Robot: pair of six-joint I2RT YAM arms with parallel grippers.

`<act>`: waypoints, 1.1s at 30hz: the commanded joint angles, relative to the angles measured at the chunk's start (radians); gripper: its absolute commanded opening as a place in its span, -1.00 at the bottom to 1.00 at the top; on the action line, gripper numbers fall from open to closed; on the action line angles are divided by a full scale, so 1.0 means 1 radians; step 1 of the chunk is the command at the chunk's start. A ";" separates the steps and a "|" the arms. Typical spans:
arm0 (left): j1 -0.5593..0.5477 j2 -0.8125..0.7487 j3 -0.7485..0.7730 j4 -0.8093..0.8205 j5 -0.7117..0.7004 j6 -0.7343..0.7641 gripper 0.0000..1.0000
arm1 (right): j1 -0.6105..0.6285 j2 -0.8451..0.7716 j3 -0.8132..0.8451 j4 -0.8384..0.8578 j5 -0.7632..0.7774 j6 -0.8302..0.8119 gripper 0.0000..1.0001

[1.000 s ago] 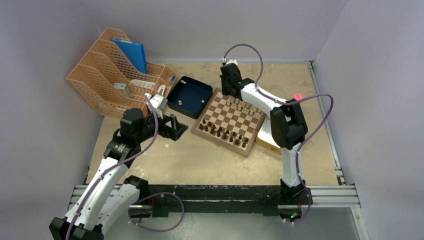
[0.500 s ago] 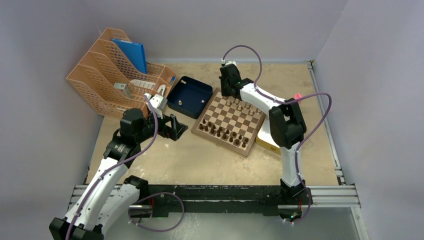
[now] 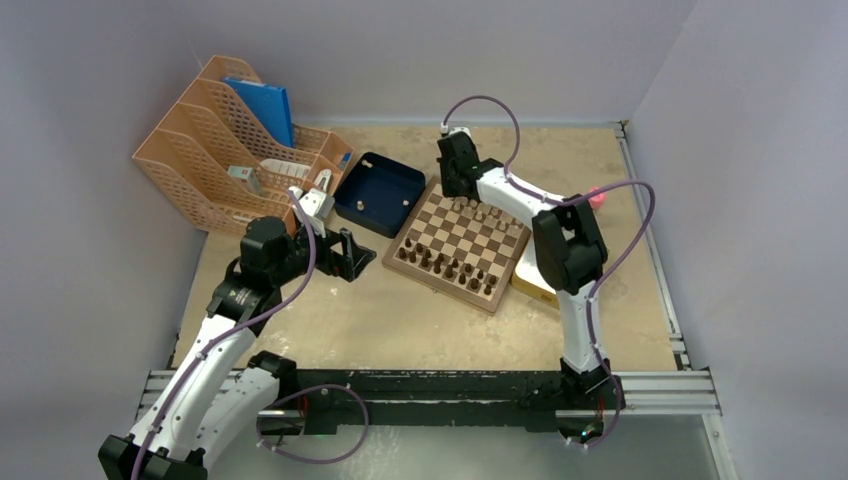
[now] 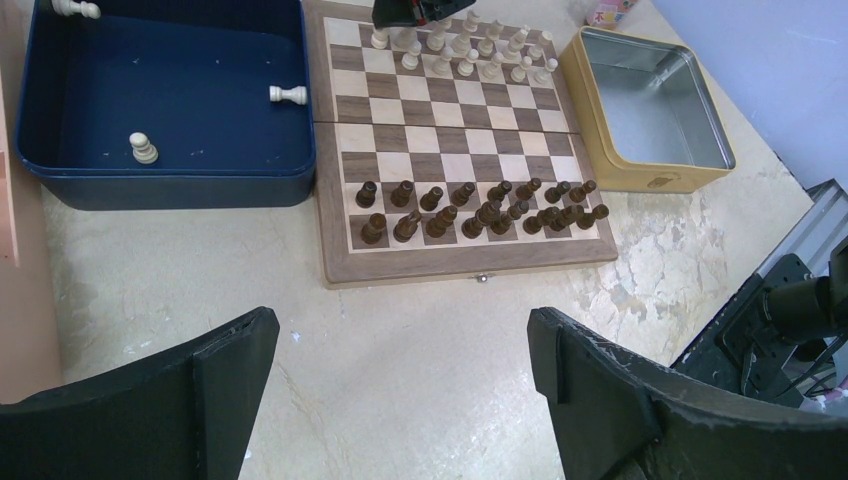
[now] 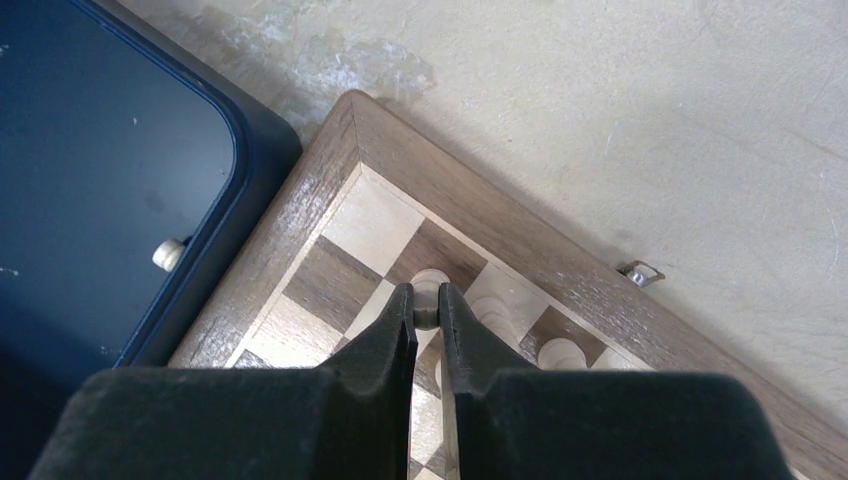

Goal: Set up the chess pieces on the board
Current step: Place the chess piece on the chessboard.

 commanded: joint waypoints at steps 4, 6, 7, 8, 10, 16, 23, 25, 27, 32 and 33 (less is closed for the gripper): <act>-0.003 -0.013 0.012 0.037 -0.007 -0.008 0.91 | -0.006 0.017 0.069 -0.008 0.002 -0.003 -0.75; -0.003 -0.015 0.012 0.038 -0.007 -0.008 0.91 | -0.006 0.026 0.077 -0.011 0.003 -0.004 -0.75; -0.003 -0.014 0.012 0.038 -0.007 -0.008 0.91 | -0.006 0.030 0.082 -0.016 0.005 -0.004 -0.75; -0.003 -0.014 0.012 0.039 -0.007 -0.008 0.91 | -0.006 0.033 0.086 -0.024 0.009 -0.004 -0.75; -0.003 -0.014 0.013 0.037 -0.008 -0.008 0.91 | -0.006 0.032 0.085 -0.026 0.011 -0.002 -0.73; -0.003 -0.016 0.014 0.037 -0.011 -0.008 0.91 | -0.006 0.030 0.103 -0.048 0.026 0.008 -0.72; -0.003 -0.019 0.015 0.037 -0.011 -0.010 0.91 | -0.005 0.038 0.118 -0.058 -0.005 0.018 -0.67; -0.003 -0.020 0.014 0.034 -0.013 -0.009 0.91 | -0.006 0.041 0.114 -0.061 -0.005 0.020 -0.61; -0.003 -0.020 0.014 0.035 -0.015 -0.009 0.91 | -0.006 0.042 0.110 -0.060 0.000 0.022 -0.60; -0.003 -0.020 0.014 0.033 -0.018 -0.010 0.91 | -0.006 0.042 0.116 -0.056 -0.008 0.023 -0.49; -0.003 -0.020 0.014 0.033 -0.018 -0.010 0.91 | -0.007 0.042 0.119 -0.057 -0.002 0.024 -0.42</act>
